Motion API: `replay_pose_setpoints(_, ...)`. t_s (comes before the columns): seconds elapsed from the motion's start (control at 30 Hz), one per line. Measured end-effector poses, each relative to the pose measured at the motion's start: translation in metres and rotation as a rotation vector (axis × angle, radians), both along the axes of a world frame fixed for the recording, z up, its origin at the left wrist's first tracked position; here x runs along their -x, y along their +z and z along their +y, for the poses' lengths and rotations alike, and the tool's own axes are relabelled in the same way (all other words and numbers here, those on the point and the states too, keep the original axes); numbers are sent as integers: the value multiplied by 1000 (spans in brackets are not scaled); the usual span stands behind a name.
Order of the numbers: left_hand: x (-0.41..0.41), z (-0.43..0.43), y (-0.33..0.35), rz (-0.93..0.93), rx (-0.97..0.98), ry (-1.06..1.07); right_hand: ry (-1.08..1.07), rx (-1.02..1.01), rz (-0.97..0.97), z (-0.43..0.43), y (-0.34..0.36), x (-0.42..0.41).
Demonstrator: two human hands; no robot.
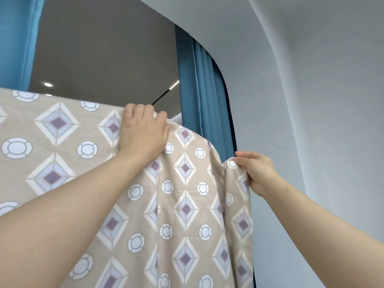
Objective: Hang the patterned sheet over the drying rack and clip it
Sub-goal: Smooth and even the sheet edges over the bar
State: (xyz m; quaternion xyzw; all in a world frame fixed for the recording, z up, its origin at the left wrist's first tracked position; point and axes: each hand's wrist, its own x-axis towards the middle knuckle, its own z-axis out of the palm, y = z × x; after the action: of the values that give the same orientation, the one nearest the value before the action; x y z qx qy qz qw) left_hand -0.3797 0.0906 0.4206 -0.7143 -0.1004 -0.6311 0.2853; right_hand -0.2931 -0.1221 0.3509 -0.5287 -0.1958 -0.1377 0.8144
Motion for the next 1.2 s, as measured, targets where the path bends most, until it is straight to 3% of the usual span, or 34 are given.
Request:
replay_pose_setpoints(0.23, -1, 5, 4, -53, -33, -9, -446, -117, -88, -42, 14, -2)
replay_pose_setpoints(0.37, -3, -12, 5, 25, 119, -49, -365, 241, -137, -51, 12, 2)
replay_pose_setpoints(0.43, -7, -22, 7, 65, 112, -45, -449, 379, -150, -58, 11, 4)
replay_pose_setpoints(0.63, -31, -53, 18, 261, 62, -31, -601, 354, -208, -73, 14, 8)
replay_pose_setpoints(0.73, -39, -66, 28, 212, 155, -219, -604, 306, -182, -79, 16, 7)
replay_pose_setpoints(0.9, -50, -89, 29, 187, 139, -459, -626, 341, -131, -88, 19, -1)
replay_pose_setpoints(1.07, -55, -92, 27, 217, 99, -446, -677, 451, -109, -89, 17, -8)
replay_pose_setpoints(1.2, -55, -91, 22, 425, 111, -312, -650, 495, -98, -85, 14, -16)
